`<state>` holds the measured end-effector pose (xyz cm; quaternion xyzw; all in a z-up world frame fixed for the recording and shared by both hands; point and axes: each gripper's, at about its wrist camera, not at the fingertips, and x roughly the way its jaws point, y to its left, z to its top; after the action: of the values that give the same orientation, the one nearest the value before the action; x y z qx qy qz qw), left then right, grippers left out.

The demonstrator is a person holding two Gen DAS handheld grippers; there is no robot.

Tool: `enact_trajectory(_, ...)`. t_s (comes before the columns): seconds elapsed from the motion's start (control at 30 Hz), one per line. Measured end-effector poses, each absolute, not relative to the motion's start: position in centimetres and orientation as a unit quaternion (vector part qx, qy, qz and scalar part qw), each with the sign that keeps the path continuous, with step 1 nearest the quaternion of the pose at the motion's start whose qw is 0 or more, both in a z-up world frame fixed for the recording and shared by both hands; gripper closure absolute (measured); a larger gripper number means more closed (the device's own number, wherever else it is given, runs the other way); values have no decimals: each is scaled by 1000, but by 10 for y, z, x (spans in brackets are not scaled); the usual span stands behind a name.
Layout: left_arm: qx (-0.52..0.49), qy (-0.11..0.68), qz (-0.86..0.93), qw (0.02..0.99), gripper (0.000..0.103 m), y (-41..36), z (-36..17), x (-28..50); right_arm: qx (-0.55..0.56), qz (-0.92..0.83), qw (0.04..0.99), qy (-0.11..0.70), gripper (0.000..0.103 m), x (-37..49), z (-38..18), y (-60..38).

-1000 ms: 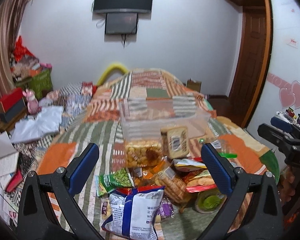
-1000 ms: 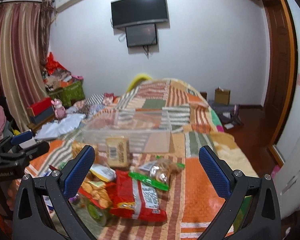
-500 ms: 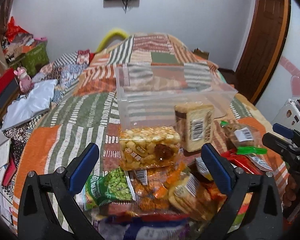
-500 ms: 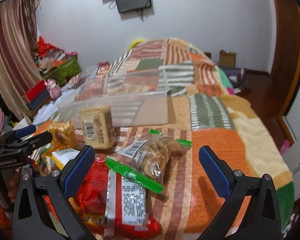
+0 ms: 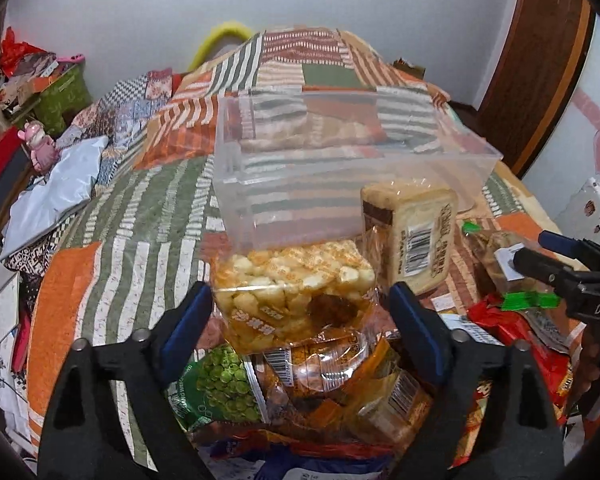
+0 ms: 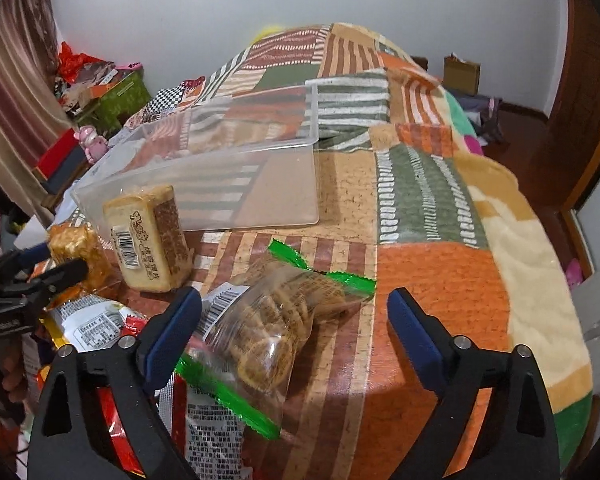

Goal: Organize snacks
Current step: 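Grasp the clear yellow cracker pack with the left tool while the right tool grasps the green-zipper biscuit bag, then carry both packs into the clear plastic box and open both tools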

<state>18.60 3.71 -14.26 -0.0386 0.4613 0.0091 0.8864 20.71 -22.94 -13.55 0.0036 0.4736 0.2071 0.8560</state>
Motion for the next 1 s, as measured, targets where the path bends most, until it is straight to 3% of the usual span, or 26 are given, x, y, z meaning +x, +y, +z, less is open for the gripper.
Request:
enact_trajectory(0.2,-59,467,20,882,28,43,-148,187,39,222,831,508,13,217,-150,-227)
enact_trajectory(0.27,-59,462,21,885,28,43,-148,186,46,229,824,516,18,220,-154,-225)
enact_trajectory(0.37,-55,451,9,891,29,40,-147,182,45,237,821,517,35,218,-153,-222)
enact_trajectory(0.4,-54,448,7,892,29,39,-147,180,45,240,819,519,47,217,-153,-221)
enact_trajectory(0.53,-62,441,2,895,30,41,-145,175,44,236,827,509,52,214,-149,-224)
enact_trajectory(1.0,-79,386,1,919,30,50,-106,143,25,244,874,419,55,193,-93,-232)
